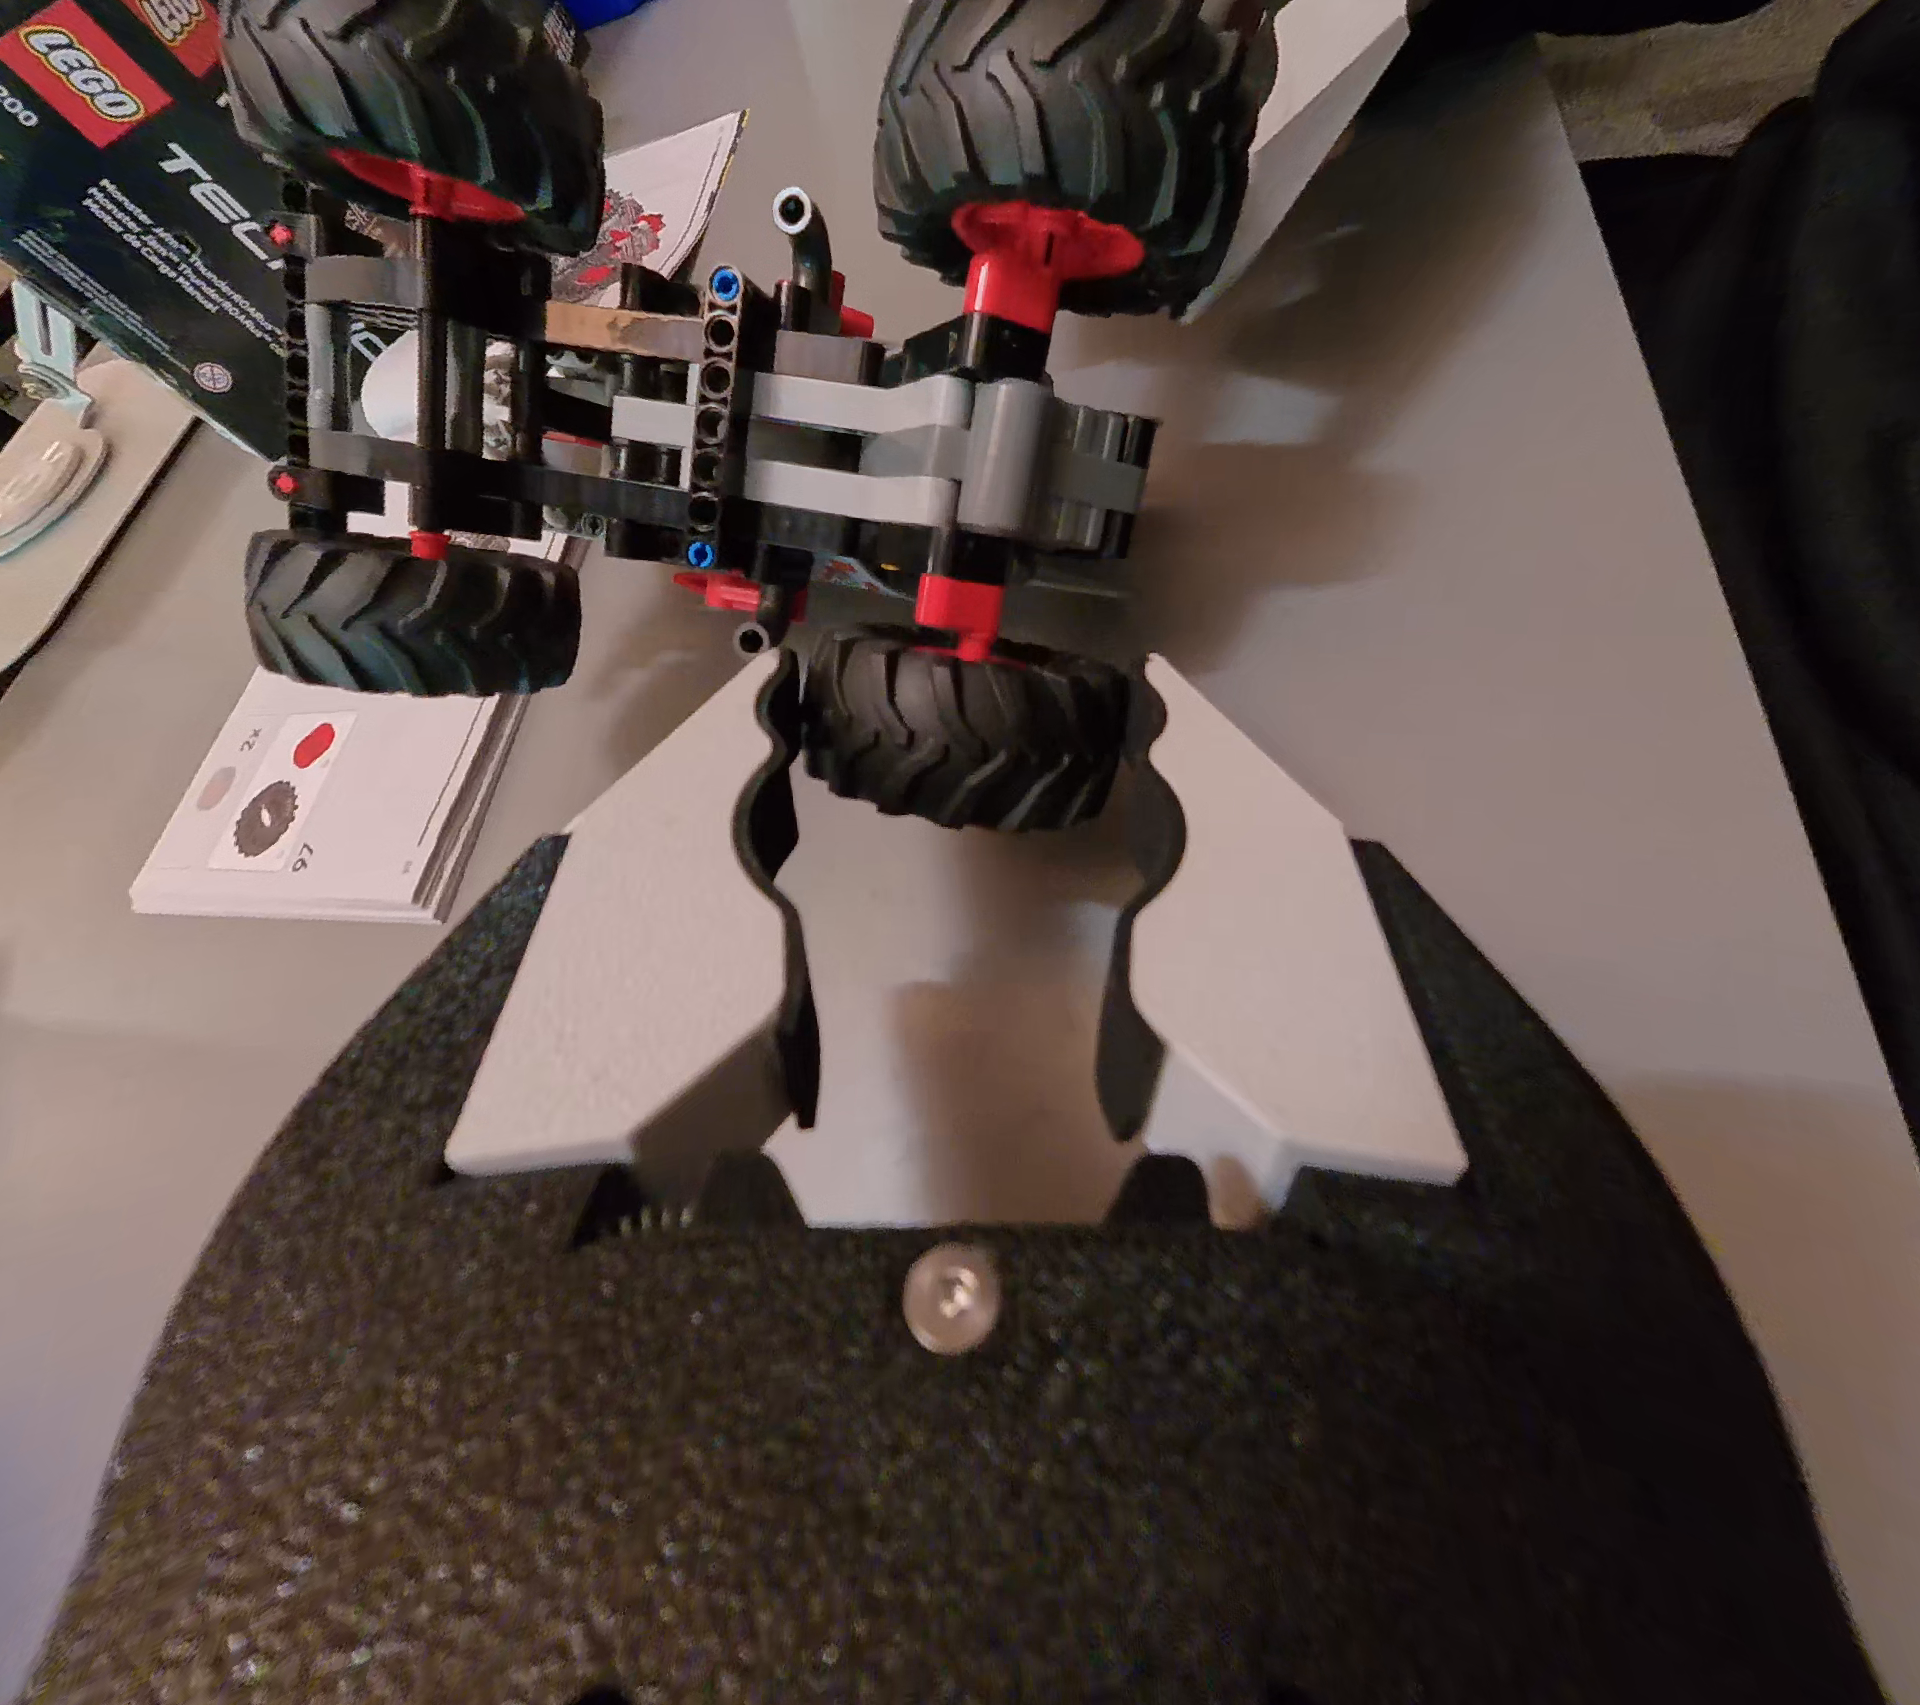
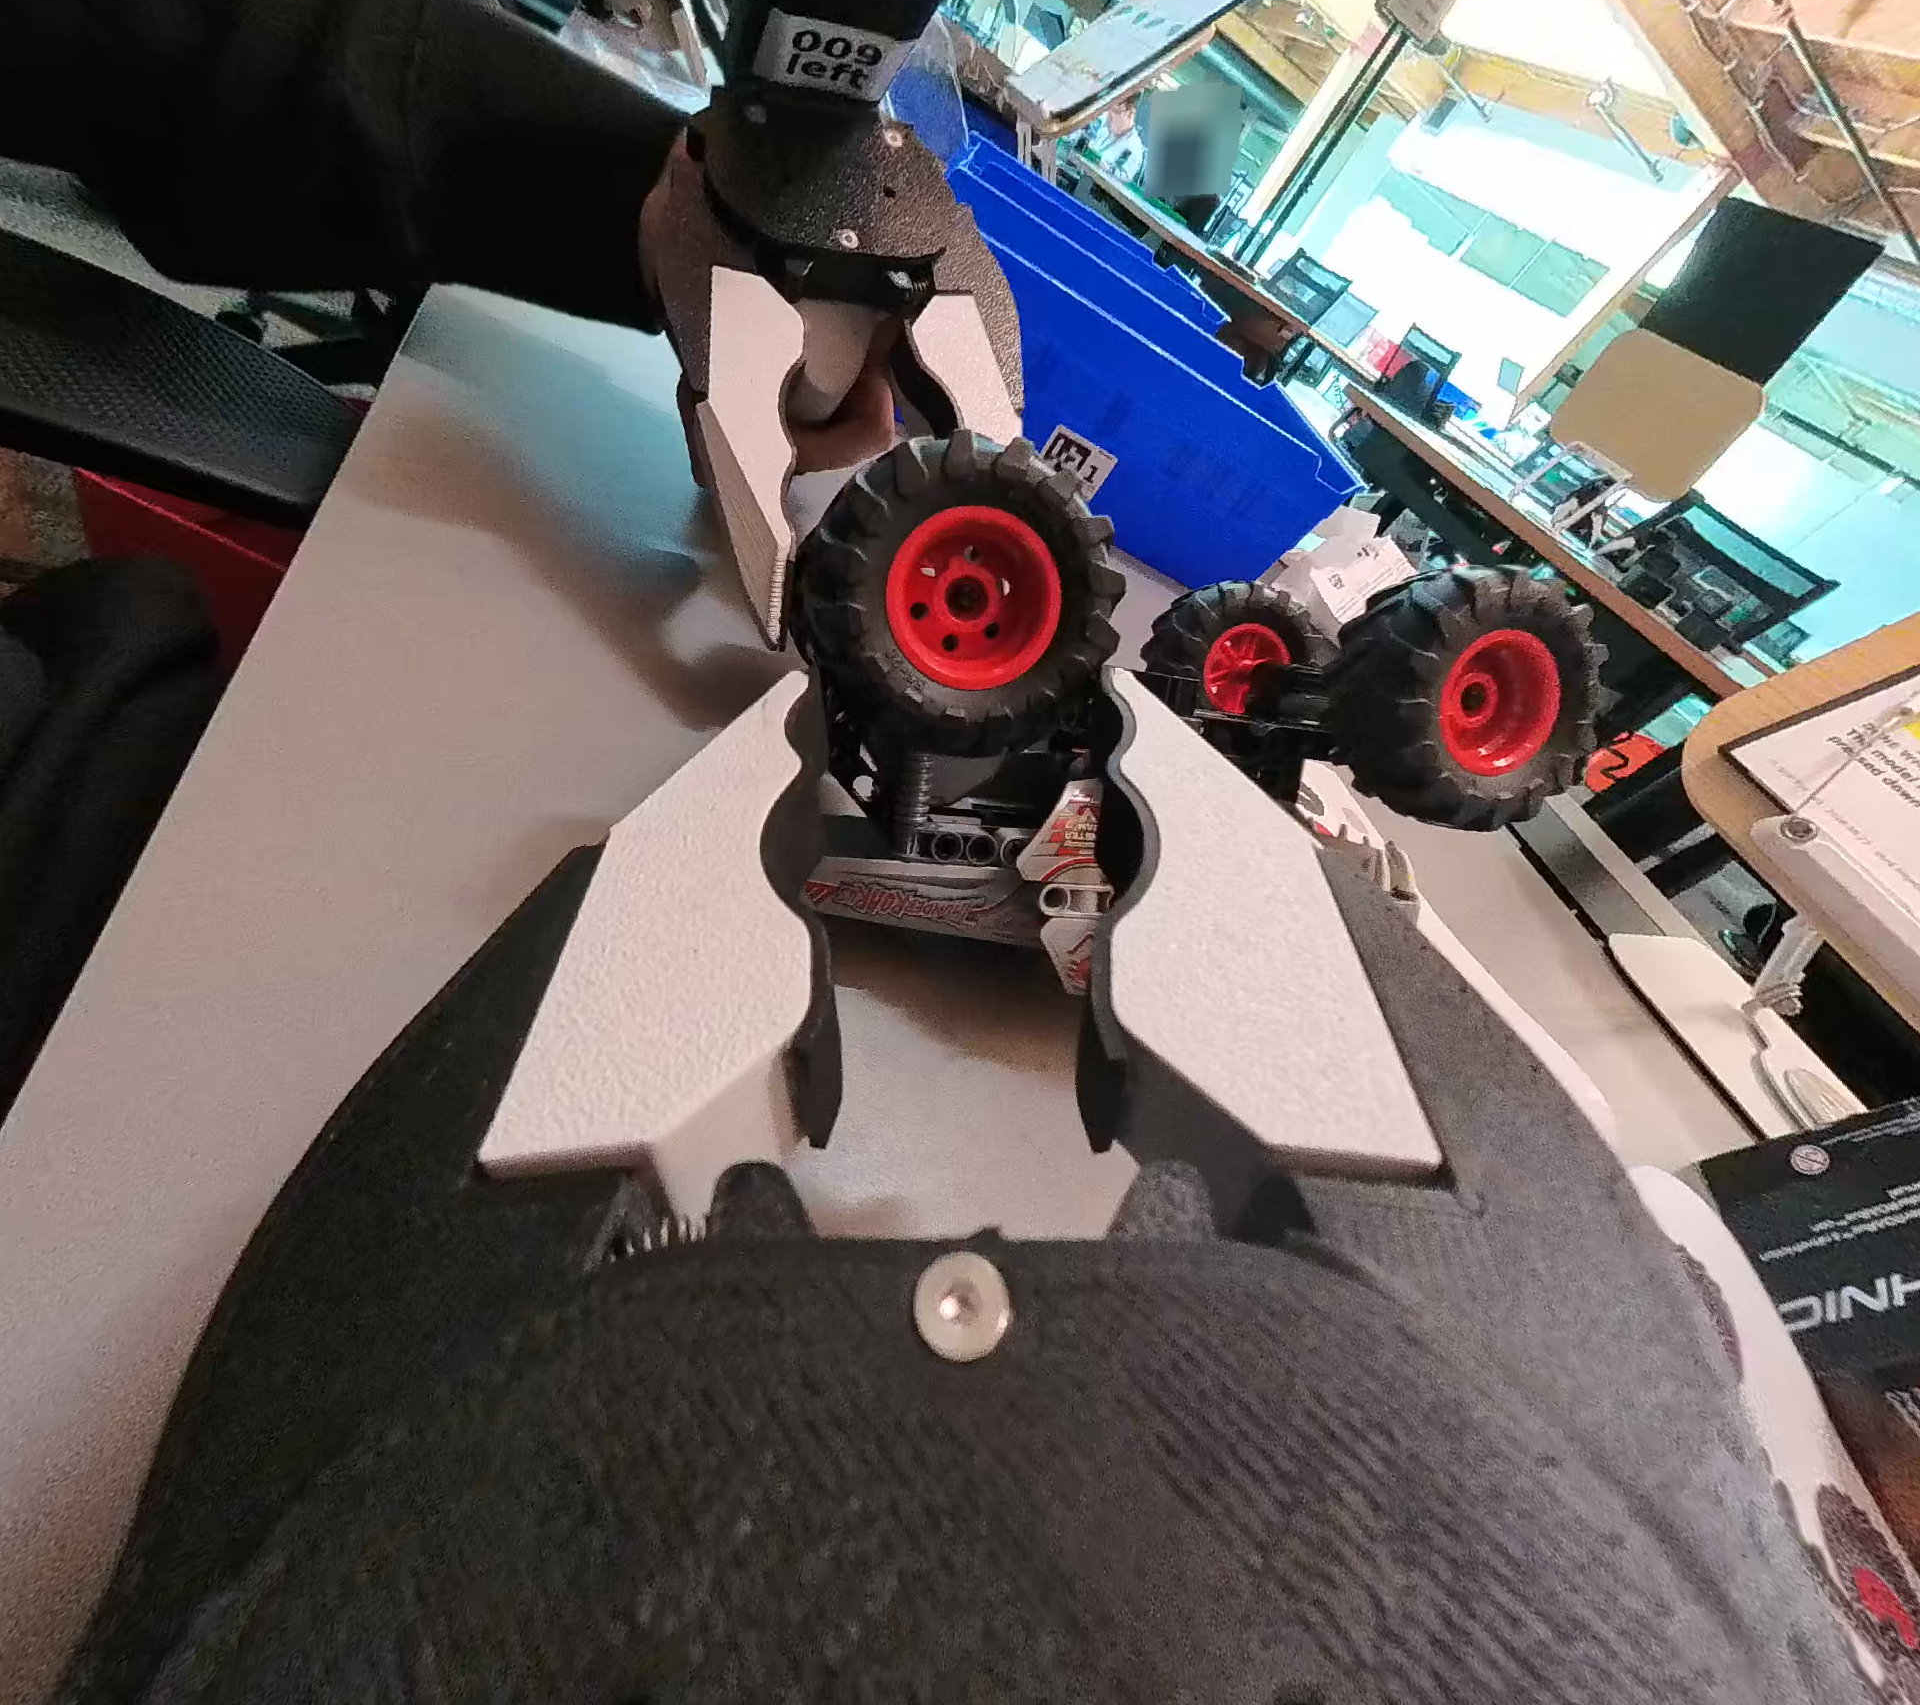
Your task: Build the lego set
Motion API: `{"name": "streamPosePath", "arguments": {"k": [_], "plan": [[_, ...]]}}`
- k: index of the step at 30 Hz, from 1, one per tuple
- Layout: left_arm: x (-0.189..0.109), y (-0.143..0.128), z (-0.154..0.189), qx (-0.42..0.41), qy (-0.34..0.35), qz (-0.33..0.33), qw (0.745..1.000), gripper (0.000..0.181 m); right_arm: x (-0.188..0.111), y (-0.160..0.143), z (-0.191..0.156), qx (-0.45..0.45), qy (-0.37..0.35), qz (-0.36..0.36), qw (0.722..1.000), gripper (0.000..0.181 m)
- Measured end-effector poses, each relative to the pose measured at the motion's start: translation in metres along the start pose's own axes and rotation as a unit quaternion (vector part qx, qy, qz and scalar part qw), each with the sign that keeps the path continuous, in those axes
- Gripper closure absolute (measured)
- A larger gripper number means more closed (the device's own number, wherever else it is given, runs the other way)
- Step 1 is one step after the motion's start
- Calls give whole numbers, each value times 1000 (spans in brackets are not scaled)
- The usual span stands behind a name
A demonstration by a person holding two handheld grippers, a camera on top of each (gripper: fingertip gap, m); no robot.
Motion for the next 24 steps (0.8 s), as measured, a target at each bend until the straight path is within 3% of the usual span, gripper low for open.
{"name": "streamPosePath", "arguments": {"k": [20,24], "plan": [[9,18,4,49,7,-7,999,122,-15,5,6,-27,7,-41,999,130],[12,25,5,86,11,-27,996,122,-29,11,6,-40,49,-73,995,126]]}}
Point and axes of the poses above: each gripper's, where its closed fingertips meet, x out along the fingers, y out of its top, z = x × y across the jaws, the point moved 7 cm from there along -x, back along the fingers, and after that the axes turned 12 degrees about z, right-handed, at the moved point
